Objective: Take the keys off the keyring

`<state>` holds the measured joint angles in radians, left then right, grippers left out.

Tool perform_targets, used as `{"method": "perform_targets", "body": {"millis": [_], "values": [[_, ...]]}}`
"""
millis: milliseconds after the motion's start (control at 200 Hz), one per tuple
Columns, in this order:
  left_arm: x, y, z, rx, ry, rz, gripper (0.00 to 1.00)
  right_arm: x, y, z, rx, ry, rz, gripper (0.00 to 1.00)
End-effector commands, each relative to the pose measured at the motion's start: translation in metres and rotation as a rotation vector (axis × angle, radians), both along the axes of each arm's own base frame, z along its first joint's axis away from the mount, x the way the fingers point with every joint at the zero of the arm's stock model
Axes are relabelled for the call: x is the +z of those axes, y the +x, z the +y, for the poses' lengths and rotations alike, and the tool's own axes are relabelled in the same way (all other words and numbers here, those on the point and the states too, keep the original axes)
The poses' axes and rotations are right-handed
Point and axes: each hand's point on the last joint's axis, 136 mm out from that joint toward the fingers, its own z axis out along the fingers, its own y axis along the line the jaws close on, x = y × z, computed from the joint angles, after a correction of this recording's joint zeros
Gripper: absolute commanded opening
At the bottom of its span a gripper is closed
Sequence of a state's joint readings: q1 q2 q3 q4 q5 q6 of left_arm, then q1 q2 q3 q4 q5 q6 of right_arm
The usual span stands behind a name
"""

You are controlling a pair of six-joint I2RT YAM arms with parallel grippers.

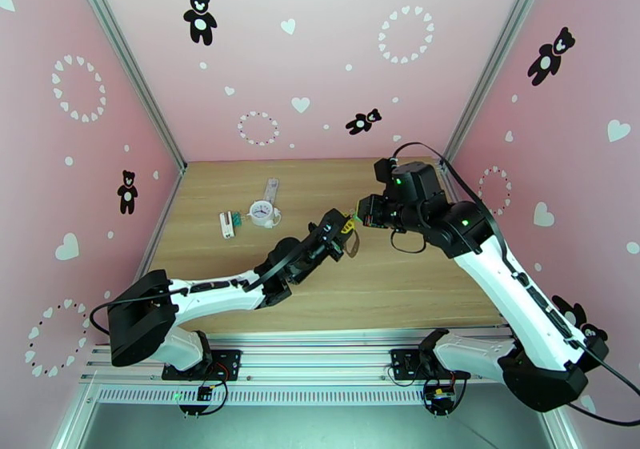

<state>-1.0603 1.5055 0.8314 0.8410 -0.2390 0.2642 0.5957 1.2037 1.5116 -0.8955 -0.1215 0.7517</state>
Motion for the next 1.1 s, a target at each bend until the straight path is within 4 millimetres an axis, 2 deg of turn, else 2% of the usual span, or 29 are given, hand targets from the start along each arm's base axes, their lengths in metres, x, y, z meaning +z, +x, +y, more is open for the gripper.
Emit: {"method": "perform_targets", "body": {"millis": [0,235,430,510,586,631,696,756,836,931,1091], "values": [[-0.001,-0.001,-0.007,-0.026,0.012,0.015,0.12,0.011,-0.004,-0.002,0.005,0.015,-0.042,0.0],[-0.003,-0.003,-0.002,-0.023,0.036,0.05,0.01,0.012,-0.005,-0.004,0.029,-0.015,-0.078,0.0],[-0.013,-0.002,0.003,-0.061,0.187,0.227,0.0,0.005,-0.008,0.004,0.128,-0.039,-0.134,0.0],[-0.017,0.0,0.015,-0.038,0.237,0.328,0.0,0.007,-0.009,0.01,0.204,-0.063,-0.175,0.06],[-0.024,0.002,0.03,-0.04,0.285,0.439,0.0,0.006,-0.011,0.007,0.238,-0.113,-0.195,0.14],[-0.027,-0.001,0.036,-0.063,0.312,0.492,0.0,0.004,-0.013,0.005,0.259,-0.136,-0.213,0.23],[-0.022,-0.003,0.044,-0.06,0.338,0.532,0.0,0.004,-0.016,0.002,0.285,-0.159,-0.251,0.33],[-0.019,-0.008,0.048,-0.079,0.381,0.573,0.0,0.003,-0.019,0.001,0.324,-0.182,-0.304,0.37],[-0.018,-0.012,0.056,-0.065,0.439,0.635,0.0,-0.002,-0.034,0.014,0.485,-0.18,-0.398,0.37],[-0.017,-0.019,0.064,-0.067,0.503,0.69,0.0,-0.011,-0.048,0.02,0.605,-0.184,-0.489,0.37],[-0.003,-0.039,0.062,-0.183,0.548,0.667,0.0,-0.025,-0.055,0.025,0.716,-0.231,-0.673,0.34]]}}
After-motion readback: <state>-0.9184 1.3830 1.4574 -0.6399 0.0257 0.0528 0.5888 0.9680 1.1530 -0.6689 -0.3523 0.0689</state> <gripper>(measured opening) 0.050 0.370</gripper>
